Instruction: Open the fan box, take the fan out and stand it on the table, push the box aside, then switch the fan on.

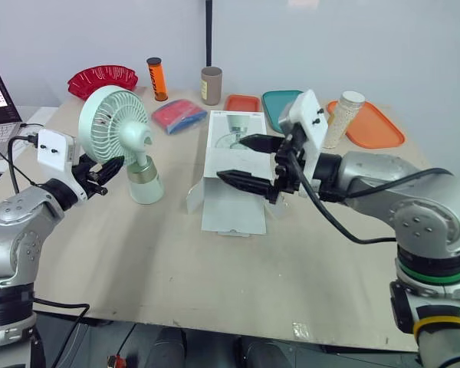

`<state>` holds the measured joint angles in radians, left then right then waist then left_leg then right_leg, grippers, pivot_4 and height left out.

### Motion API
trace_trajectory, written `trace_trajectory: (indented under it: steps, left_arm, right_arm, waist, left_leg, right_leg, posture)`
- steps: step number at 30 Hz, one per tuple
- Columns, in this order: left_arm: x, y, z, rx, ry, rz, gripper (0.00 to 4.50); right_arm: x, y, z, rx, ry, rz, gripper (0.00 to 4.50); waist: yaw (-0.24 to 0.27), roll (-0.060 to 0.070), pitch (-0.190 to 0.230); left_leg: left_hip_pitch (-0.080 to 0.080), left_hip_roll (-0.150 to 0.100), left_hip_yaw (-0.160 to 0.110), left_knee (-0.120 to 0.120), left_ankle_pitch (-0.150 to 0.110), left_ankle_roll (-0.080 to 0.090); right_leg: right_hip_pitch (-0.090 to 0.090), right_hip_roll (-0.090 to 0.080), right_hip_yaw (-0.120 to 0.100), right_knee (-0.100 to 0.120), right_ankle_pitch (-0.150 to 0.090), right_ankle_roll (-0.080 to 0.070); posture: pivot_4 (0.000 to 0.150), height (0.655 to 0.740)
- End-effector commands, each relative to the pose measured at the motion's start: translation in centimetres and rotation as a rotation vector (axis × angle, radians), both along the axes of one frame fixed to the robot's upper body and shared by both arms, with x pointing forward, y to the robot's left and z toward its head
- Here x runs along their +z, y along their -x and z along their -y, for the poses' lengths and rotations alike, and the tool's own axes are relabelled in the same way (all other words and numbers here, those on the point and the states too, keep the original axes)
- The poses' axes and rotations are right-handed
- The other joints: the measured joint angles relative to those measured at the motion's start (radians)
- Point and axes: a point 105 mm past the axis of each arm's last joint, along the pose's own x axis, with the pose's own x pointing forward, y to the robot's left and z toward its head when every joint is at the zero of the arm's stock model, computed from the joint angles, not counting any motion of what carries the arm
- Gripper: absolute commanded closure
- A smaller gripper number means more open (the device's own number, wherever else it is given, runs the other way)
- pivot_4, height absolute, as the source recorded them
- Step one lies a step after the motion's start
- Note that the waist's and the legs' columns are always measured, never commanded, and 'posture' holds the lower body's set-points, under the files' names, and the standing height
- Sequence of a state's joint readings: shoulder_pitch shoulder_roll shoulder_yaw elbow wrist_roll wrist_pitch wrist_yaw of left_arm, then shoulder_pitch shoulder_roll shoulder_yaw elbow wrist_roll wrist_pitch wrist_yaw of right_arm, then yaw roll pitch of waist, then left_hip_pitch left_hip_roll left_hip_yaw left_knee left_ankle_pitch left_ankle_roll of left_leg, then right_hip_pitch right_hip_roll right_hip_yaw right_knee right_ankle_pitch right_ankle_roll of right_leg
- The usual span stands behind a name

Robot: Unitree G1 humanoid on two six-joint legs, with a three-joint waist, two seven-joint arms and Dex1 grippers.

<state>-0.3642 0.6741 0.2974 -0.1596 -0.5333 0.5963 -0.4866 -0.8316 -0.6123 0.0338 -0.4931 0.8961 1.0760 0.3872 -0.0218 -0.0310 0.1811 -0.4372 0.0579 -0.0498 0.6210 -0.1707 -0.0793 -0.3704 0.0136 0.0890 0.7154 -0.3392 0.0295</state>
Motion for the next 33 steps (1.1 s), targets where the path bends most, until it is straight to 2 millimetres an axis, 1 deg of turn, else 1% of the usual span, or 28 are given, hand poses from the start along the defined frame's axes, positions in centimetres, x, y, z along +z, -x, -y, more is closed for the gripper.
trace_trajectory:
  steps: [1, 7, 13, 17, 22, 28, 30, 33]
  left_arm:
    - [-1.0, -0.3, 1.3, -0.039, 0.003, -0.040, 2.47]
    - [-0.8, -1.2, 2.0, -0.051, 0.024, -0.046, 2.47]
    - [-1.1, -1.6, 2.3, -0.070, 0.014, -0.072, 2.47]
    - [-1.1, -1.6, 1.9, -0.054, 0.018, -0.071, 2.47]
    - [-1.6, -1.4, 1.7, -0.045, 0.031, -0.089, 2.47]
    - [-2.1, -1.4, 0.8, 0.004, 0.047, -0.089, 2.47]
    - [-2.3, -1.2, 1.0, -0.003, 0.026, -0.083, 2.47]
    - [-2.3, -1.1, 1.3, -0.004, 0.049, -0.080, 2.47]
  right_arm:
    - [1.3, 0.1, -0.1, -0.004, -0.022, 0.055, 0.00]
    - [1.1, 0.2, -0.3, 0.006, -0.015, 0.053, 0.00]
    - [1.1, 0.3, -0.4, 0.008, -0.011, 0.057, 0.00]
    - [1.1, 0.3, -0.3, 0.006, -0.012, 0.056, 0.00]
    - [1.0, 0.4, -0.3, 0.008, -0.012, 0.052, 0.00]
    - [1.0, 0.5, -0.4, 0.015, -0.009, 0.053, 0.00]
    - [1.0, 0.6, -0.4, 0.020, -0.005, 0.051, 0.00]
    - [1.0, 0.7, -0.5, 0.028, -0.004, 0.049, 0.00]
  waist:
    - [0.001, 0.000, 0.000]
    - [0.003, 0.000, 0.000]
    - [0.003, 0.000, 0.000]
    - [0.003, 0.000, 0.000]
    - [0.003, 0.000, 0.000]
    - [0.003, 0.000, 0.000]
    - [0.003, 0.000, 0.000]
    - [0.003, 0.001, 0.000]
  left_leg:
    - [0.000, 0.000, -0.001, 0.000, 0.000, 0.000]
    - [-0.001, -0.005, -0.007, 0.000, 0.002, 0.001]
    - [0.000, -0.006, -0.009, 0.000, 0.002, 0.002]
    - [-0.001, -0.006, -0.009, 0.000, 0.003, 0.002]
    - [0.000, -0.006, -0.009, 0.000, 0.003, 0.002]
    - [0.000, -0.006, -0.009, -0.001, 0.003, 0.002]
    - [0.000, -0.006, -0.009, 0.000, 0.003, 0.002]
    - [0.000, -0.006, -0.009, -0.001, 0.003, 0.002]
  right_leg:
    - [0.000, 0.000, -0.001, 0.000, 0.000, 0.000]
    - [0.003, -0.003, -0.006, -0.001, -0.001, 0.002]
    - [0.004, -0.003, -0.007, -0.001, -0.001, 0.002]
    - [0.005, -0.004, -0.007, -0.001, -0.001, 0.002]
    - [0.005, -0.004, -0.007, -0.001, -0.001, 0.002]
    - [0.005, -0.004, -0.008, -0.001, -0.001, 0.002]
    - [0.005, -0.004, -0.007, -0.001, -0.001, 0.002]
    - [0.005, -0.004, -0.008, -0.001, -0.001, 0.002]
  posture:
    - [0.150, 0.7400]
    - [0.150, 0.7400]
    - [0.150, 0.7400]
    - [0.150, 0.7400]
    - [0.150, 0.7400]
    - [0.150, 0.7400]
    - [0.150, 0.7400]
    - [0.150, 0.7400]
